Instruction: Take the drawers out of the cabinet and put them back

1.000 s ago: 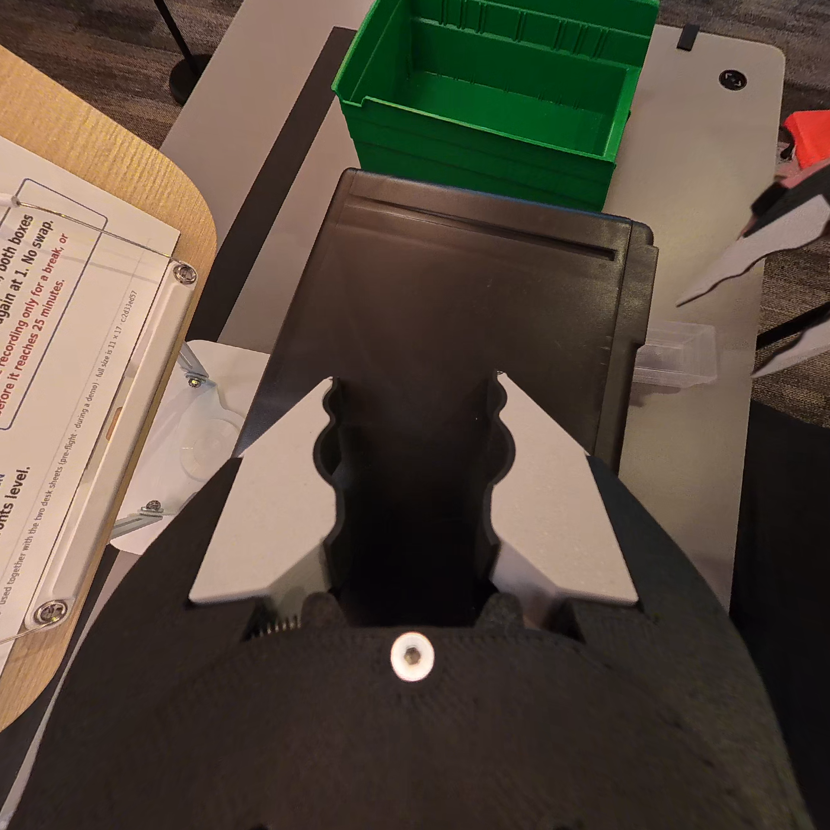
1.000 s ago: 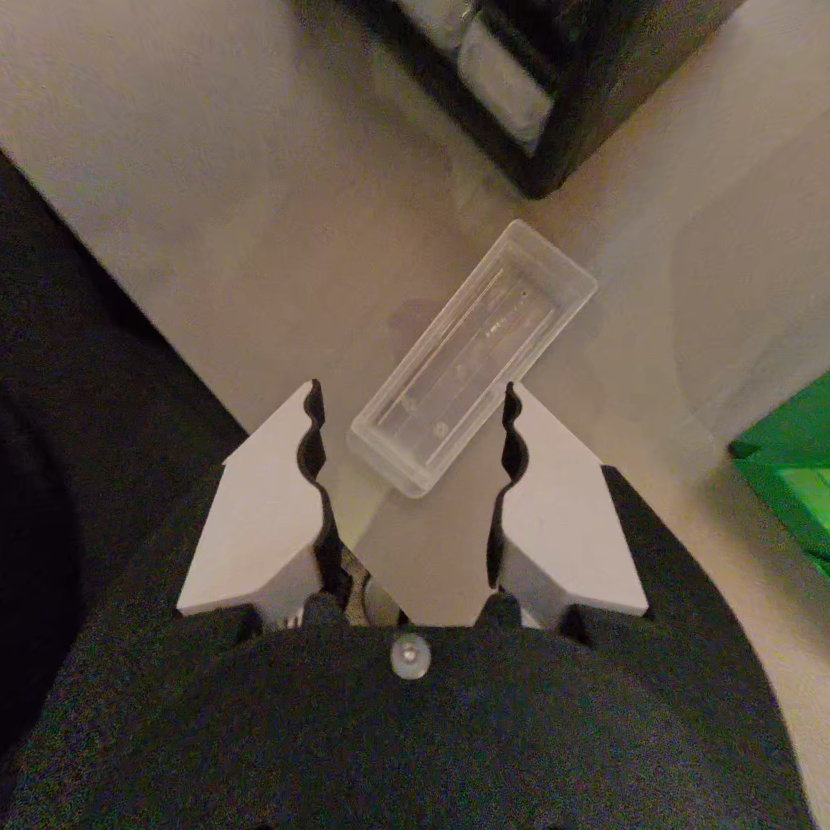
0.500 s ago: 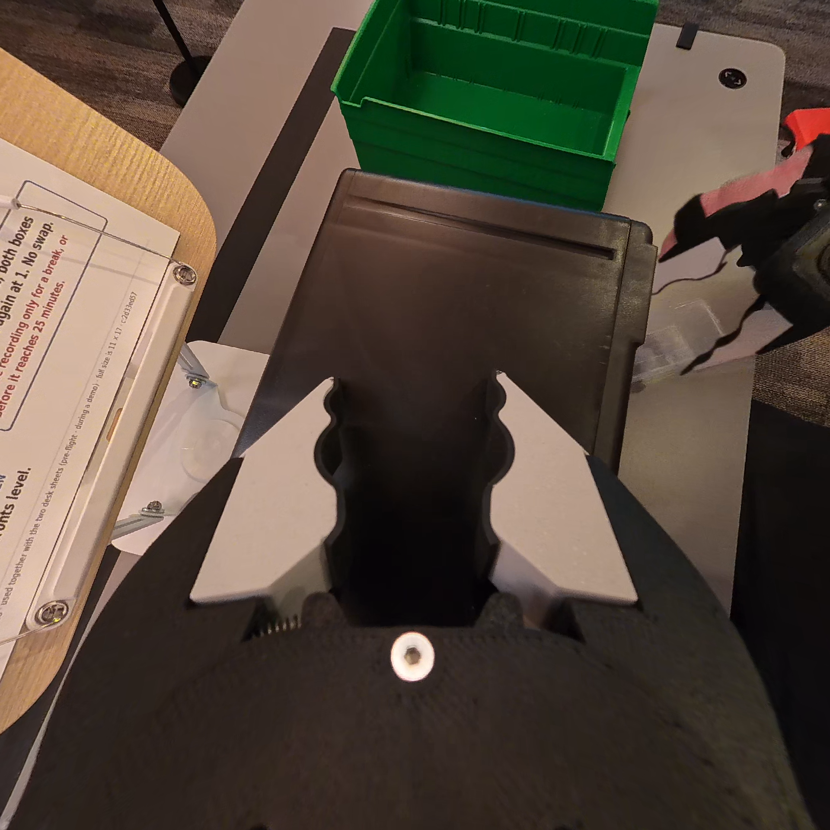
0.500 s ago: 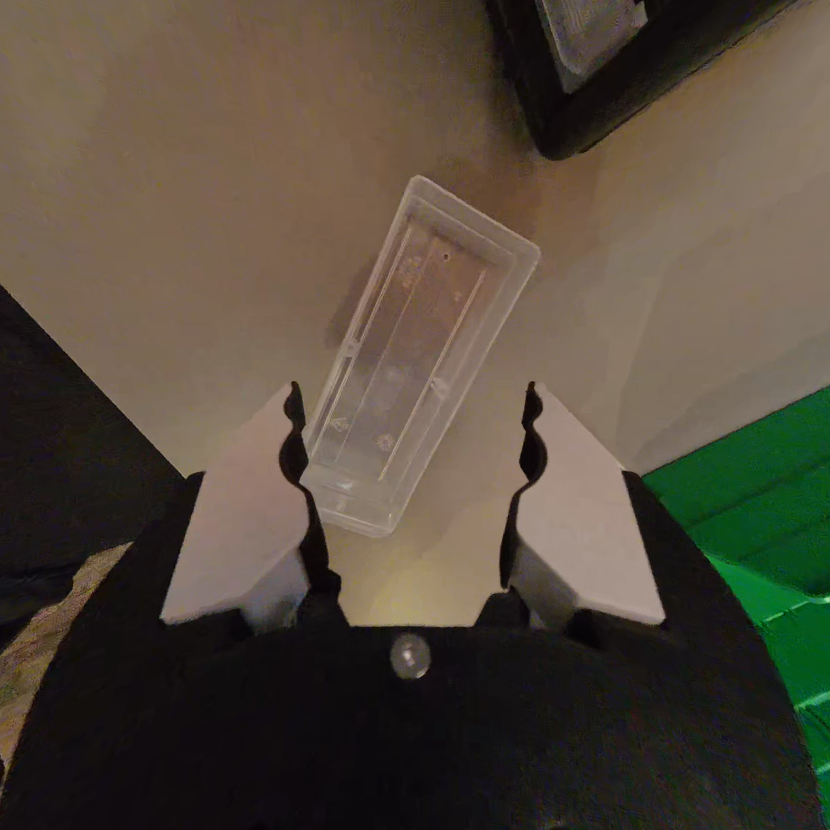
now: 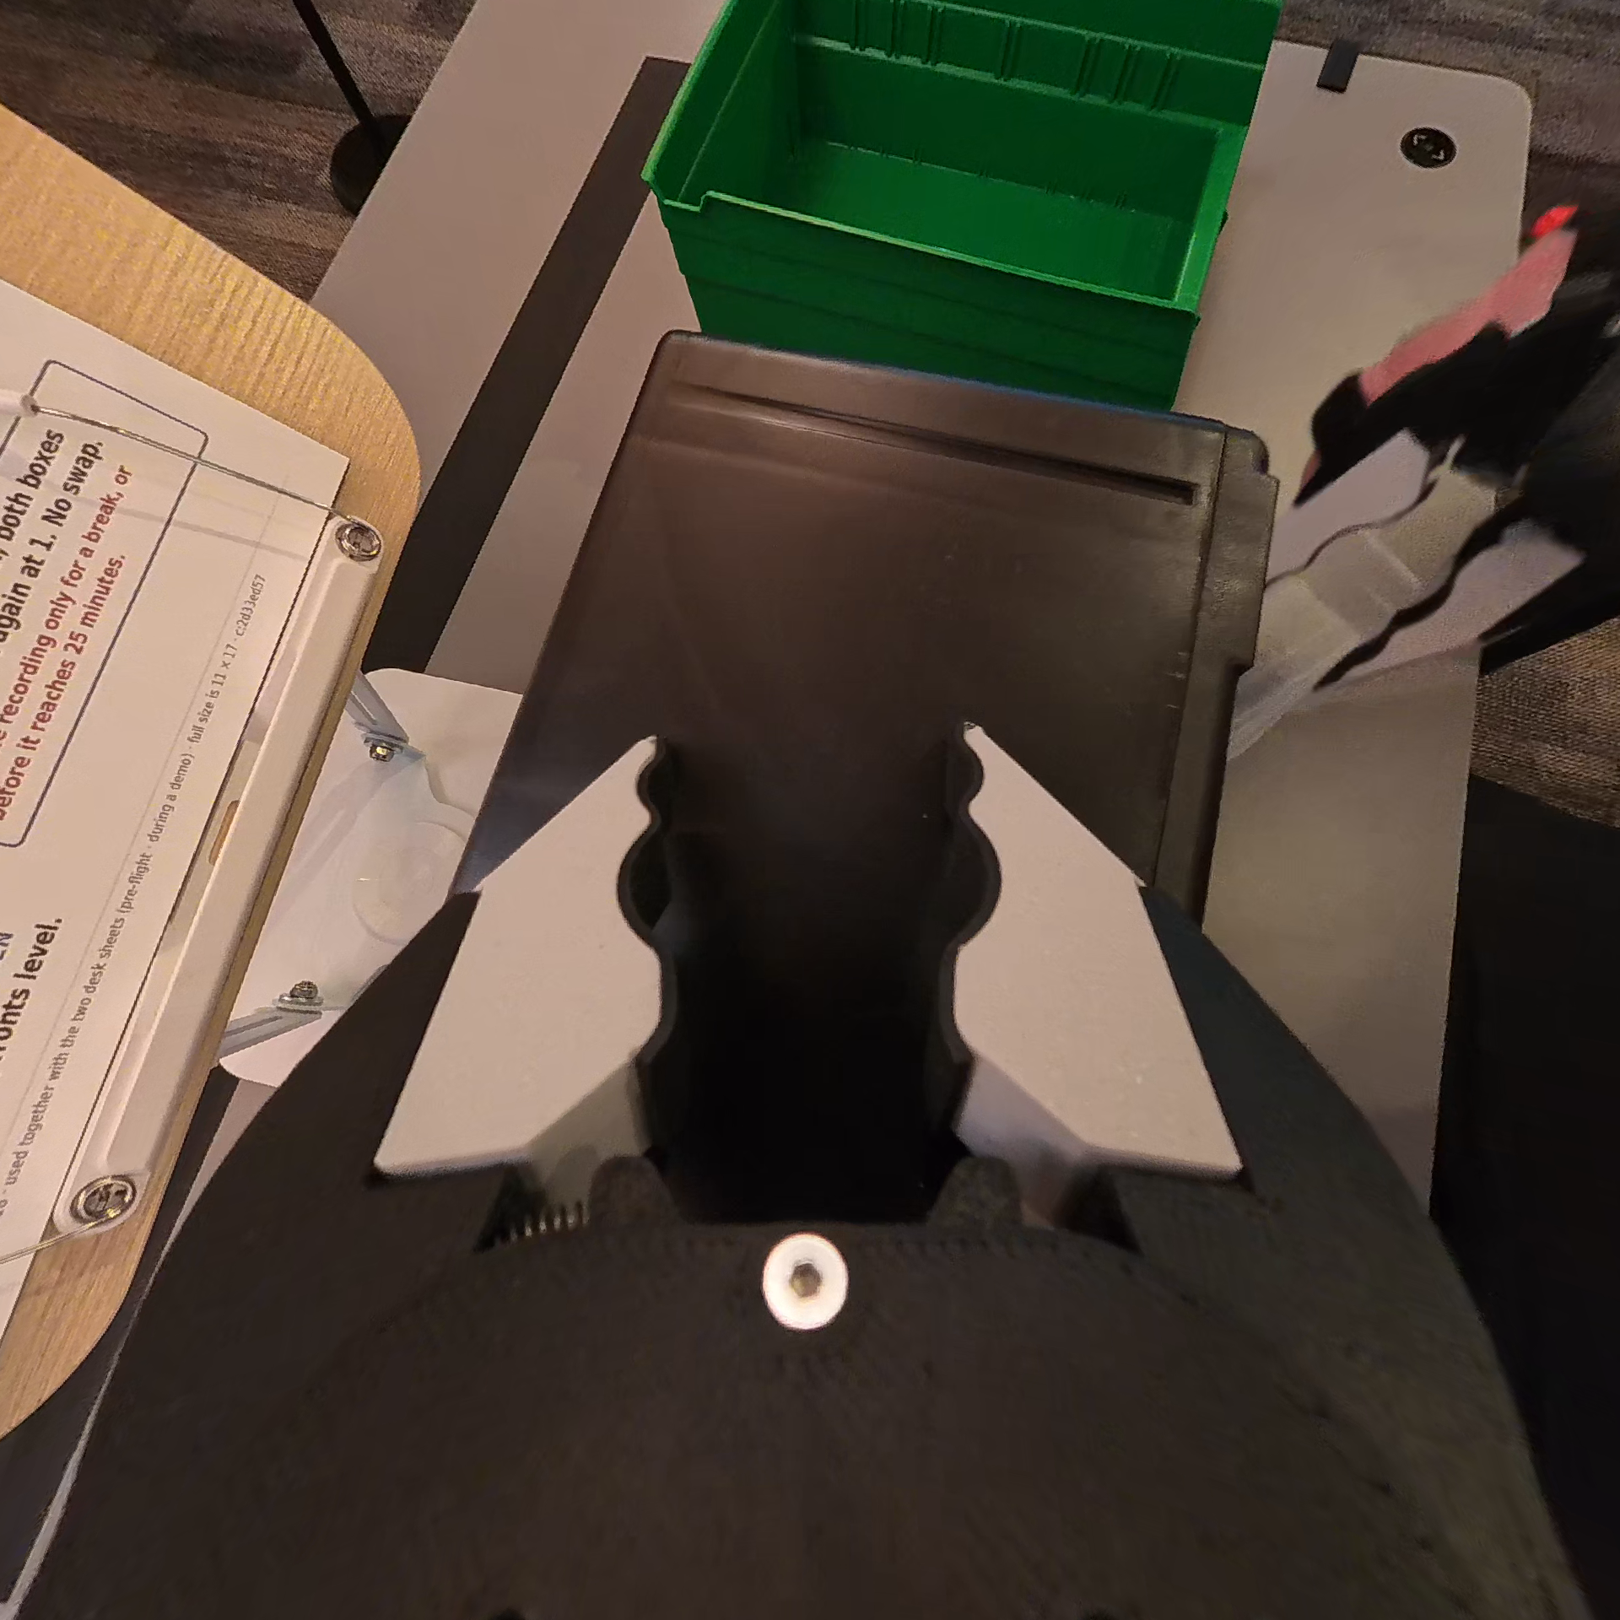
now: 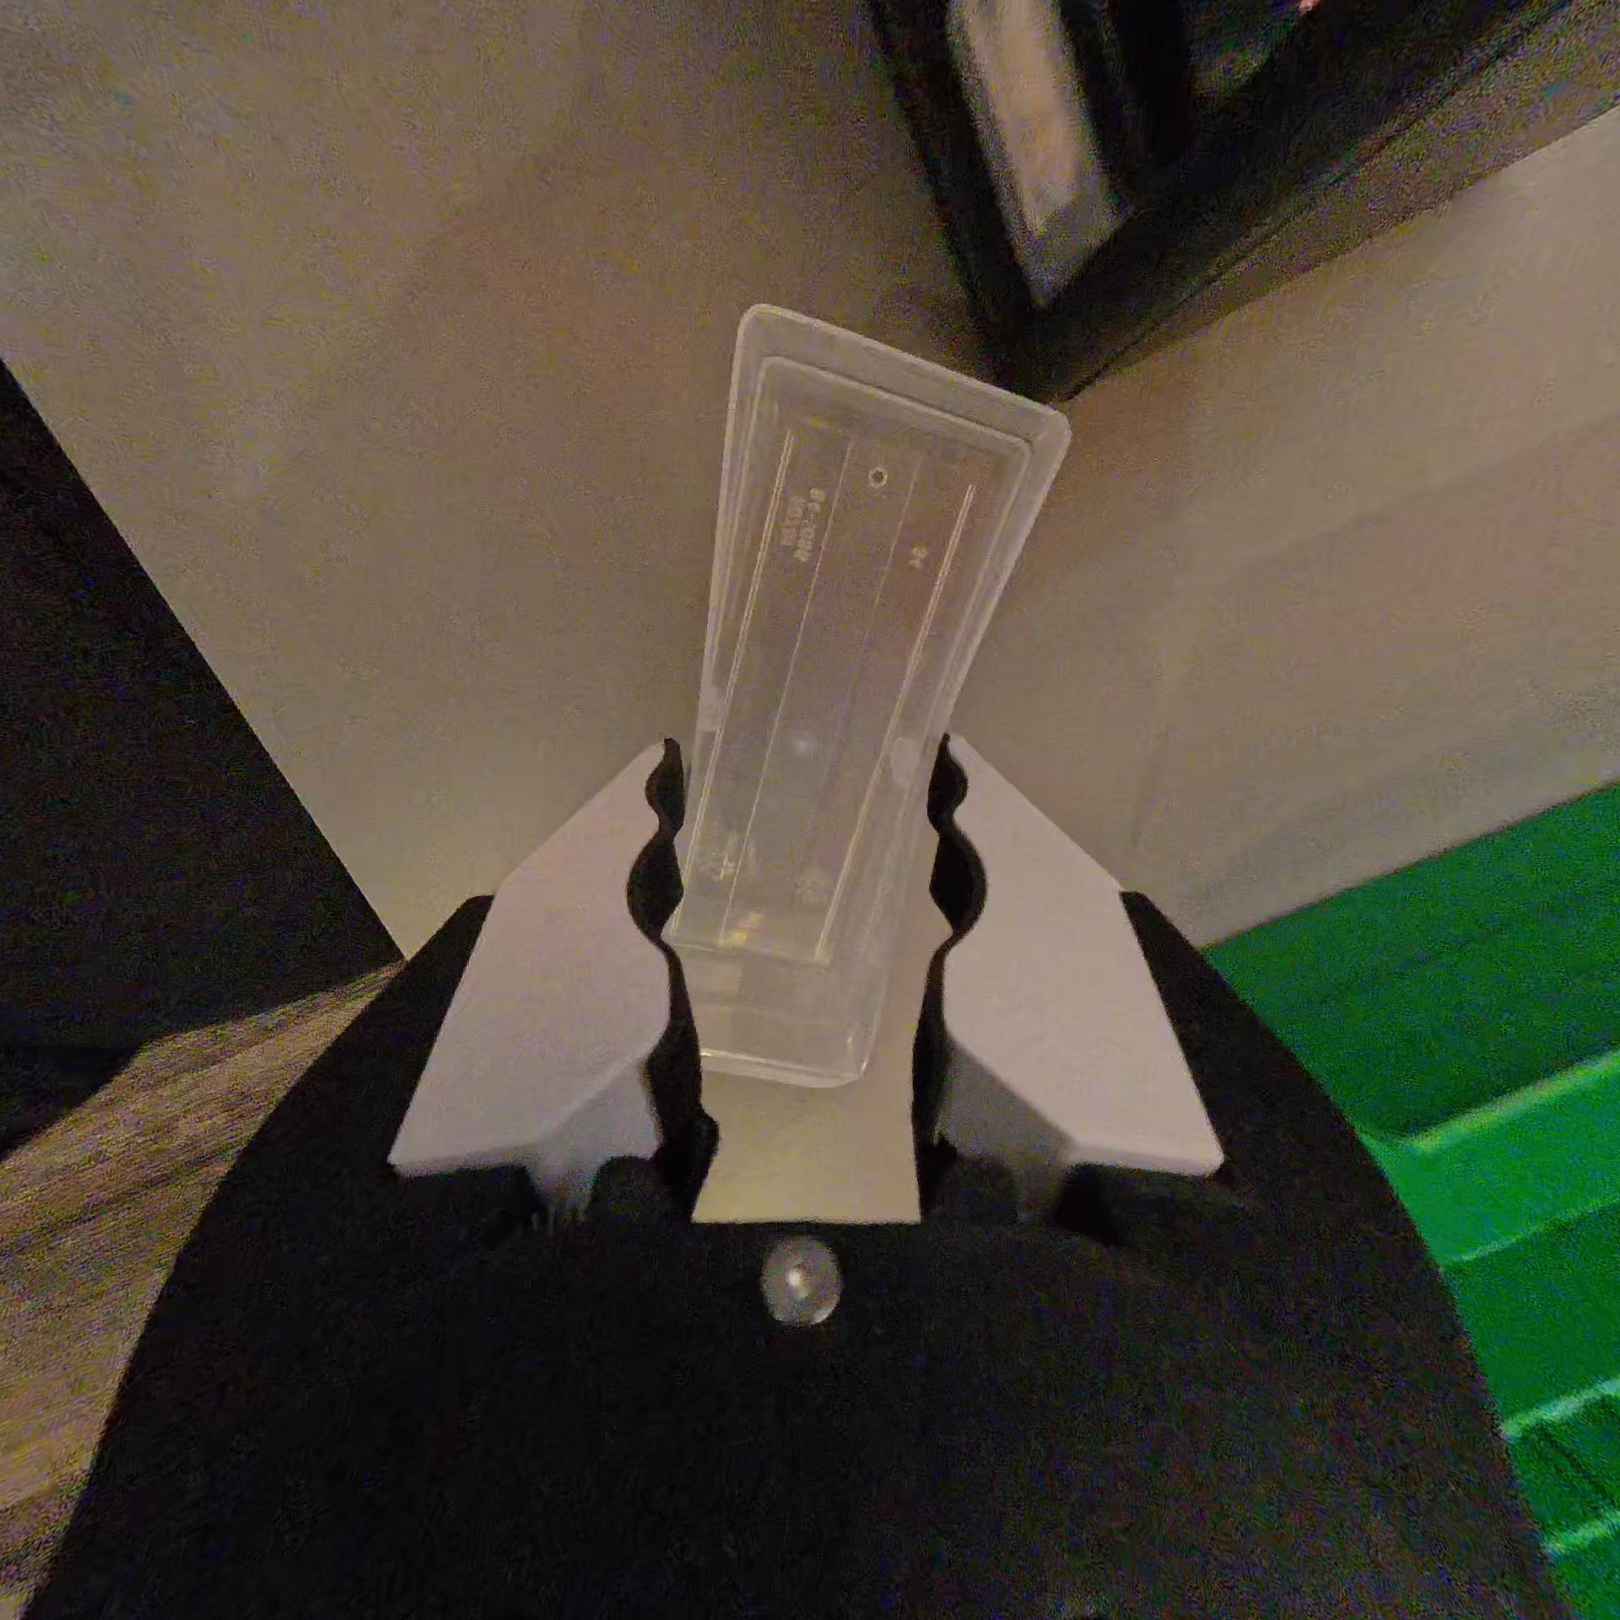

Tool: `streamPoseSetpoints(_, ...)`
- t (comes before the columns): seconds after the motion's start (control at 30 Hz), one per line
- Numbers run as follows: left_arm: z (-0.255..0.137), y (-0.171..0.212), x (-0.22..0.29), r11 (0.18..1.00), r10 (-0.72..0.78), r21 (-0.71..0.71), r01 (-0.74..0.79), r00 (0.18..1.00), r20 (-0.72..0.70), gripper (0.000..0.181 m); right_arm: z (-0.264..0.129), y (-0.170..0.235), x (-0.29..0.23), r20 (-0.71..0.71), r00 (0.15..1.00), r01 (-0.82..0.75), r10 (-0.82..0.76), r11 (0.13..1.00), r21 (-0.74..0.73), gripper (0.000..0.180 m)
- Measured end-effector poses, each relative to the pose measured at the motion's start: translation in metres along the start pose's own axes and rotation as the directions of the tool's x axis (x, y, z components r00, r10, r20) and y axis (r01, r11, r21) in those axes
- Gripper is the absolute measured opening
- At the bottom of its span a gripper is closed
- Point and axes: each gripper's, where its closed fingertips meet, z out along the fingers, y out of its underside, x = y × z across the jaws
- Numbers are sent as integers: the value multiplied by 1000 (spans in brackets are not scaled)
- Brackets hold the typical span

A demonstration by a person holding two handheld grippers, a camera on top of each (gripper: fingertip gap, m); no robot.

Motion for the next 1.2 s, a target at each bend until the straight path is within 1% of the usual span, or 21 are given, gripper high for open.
streamPoseSetpoints(0.03,0,0,0,1000,1,0,-1,1000,-1,62,-15,-4,8,-15,999,35,-34,999,36,55)
streamPoseSetpoints(0.1,0,0,0,1000,-3,0,3,1000,-3,61,-51,-8,34,-74,993,95,-88,991,95,55)
streamPoseSetpoints(0.17,0,0,0,1000,-4,0,4,1000,-4,61,-86,-3,75,-184,973,154,-136,985,83,55)
streamPoseSetpoints(0.23,0,0,0,1000,-3,0,3,1000,-4,61,-112,10,122,-273,946,185,-173,983,19,55)
streamPoseSetpoints(0.27,0,0,0,1000,-4,0,4,1000,-4,61,-120,21,147,-312,930,191,-195,981,-43,54)
streamPoseSetpoints(0.3,0,0,0,1000,-4,0,4,1000,-3,61,-124,30,168,-321,920,211,-226,974,-81,54)
streamPoseSetpoints(0.37,0,0,0,1000,-4,0,4,1000,-3,61,-119,46,206,-319,921,193,-223,973,-125,54)
streamPoseSetpoints(0.43,0,0,0,1000,-5,1,5,1000,-3,61,-108,69,241,-318,897,225,-308,936,-271,54)
streamPoseSetpoints(0.53,0,0,0,1000,-5,1,5,1000,-3,61,-82,88,279,-275,880,272,-386,887,-374,54)
streamPoseSetpoints(0.67,0,0,0,1000,-5,1,5,1000,-3,61,-38,102,308,-187,867,345,-462,827,-444,54)
streamPoseSetpoints(0.77,0,0,-1,1000,-8,2,8,1000,4,59,-10,108,321,-142,868,377,-475,818,-434,55)
streamPoseSetpoints(0.87,0,0,-1,1000,-9,1,9,1000,3,59,8,114,332,-106,864,402,-493,800,-446,57)
streamPoseSetpoints(1.0,0,0,-2,1000,-10,2,10,1000,2,59,18,120,347,-119,820,434,-559,744,-508,64)
streamPoseSetpoints(1.03,0,0,-2,1000,-10,2,10,1000,2,59,18,120,349,-131,822,422,-554,748,-512,68)
streamPoseSetpoints(1.1,0,0,-2,1000,-11,2,11,1000,1,59,13,118,357,-182,818,386,-546,755,-530,91)
streamPoseSetpoints(1.2,0,0,-2,1000,-11,2,11,1000,1,59,-11,108,362,-279,818,318,-503,800,-508,95)
